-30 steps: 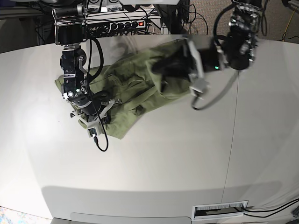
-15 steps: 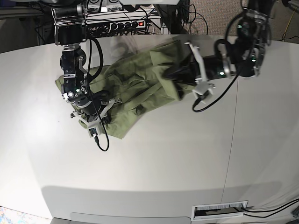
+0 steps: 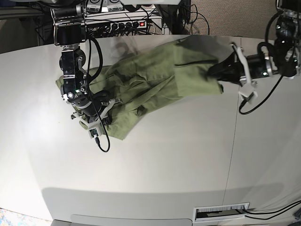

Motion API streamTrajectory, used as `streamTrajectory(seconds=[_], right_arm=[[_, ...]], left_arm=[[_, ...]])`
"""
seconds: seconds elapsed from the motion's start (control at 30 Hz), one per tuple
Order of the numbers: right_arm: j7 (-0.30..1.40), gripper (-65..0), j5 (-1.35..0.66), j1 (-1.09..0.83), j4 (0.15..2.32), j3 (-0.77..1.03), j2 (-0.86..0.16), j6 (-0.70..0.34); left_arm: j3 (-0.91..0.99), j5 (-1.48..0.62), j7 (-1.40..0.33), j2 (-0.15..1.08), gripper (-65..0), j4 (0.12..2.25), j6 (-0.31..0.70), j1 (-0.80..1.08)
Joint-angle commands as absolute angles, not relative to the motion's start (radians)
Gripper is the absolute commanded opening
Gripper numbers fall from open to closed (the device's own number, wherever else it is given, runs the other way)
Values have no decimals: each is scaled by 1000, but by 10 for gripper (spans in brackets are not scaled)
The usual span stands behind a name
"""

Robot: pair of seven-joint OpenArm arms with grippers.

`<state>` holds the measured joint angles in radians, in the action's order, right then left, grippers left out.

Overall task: Fold the T-shirt properly
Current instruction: 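Lift the strip end with the left gripper and fold it toward the right gripper, then lower the folded end onto the shirt and press it with the left gripper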

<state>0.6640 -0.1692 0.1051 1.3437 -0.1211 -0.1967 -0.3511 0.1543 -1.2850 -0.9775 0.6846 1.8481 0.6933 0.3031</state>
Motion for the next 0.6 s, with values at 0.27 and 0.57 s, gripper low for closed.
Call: streamTrajectory(seconds=[0.27,0.57], right_arm=[[844,-650,-130,64,1316,-142,-199,-377],[839,-650,-130,64,1316,-142,-199,-377]], left_arm=[[353,-1451,-1014,754,-650,1864,698,414],[428,-1478,-1099,784,-650,1921,698,493]])
